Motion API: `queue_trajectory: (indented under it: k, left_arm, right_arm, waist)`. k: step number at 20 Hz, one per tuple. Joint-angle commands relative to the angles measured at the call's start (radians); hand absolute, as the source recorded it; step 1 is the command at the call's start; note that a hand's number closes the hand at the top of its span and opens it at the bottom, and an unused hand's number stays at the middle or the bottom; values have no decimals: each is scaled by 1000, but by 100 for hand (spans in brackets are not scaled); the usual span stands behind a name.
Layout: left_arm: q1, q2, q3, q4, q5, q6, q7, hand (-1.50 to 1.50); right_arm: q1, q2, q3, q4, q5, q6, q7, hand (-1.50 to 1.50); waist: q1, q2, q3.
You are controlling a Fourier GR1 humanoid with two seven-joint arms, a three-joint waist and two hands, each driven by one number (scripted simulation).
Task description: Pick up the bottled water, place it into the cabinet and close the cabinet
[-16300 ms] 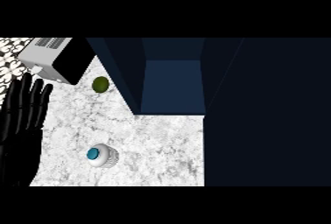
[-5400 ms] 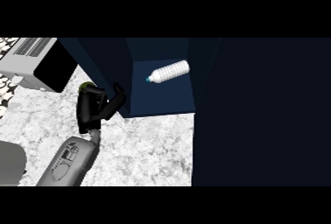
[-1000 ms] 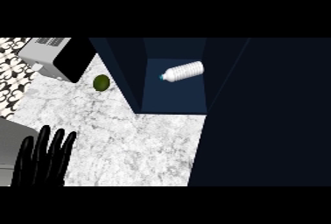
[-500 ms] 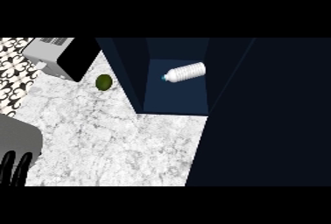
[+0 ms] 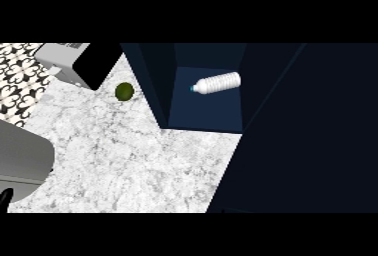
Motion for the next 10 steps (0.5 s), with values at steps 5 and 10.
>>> queue_trajectory:
  k: [5,10]
  left_arm:
    - [72,35,126,-5,152,-118,-26,-150]
    - [134,62,252,73,241,-261,-74,-150]
  right_arm:
    - [-303,213,150,153,-102,-142,228,150]
    - [-533,217,103,249,-220,-306,312,150]
  waist:
    - [5,10,3]
    - [-19,5,4]
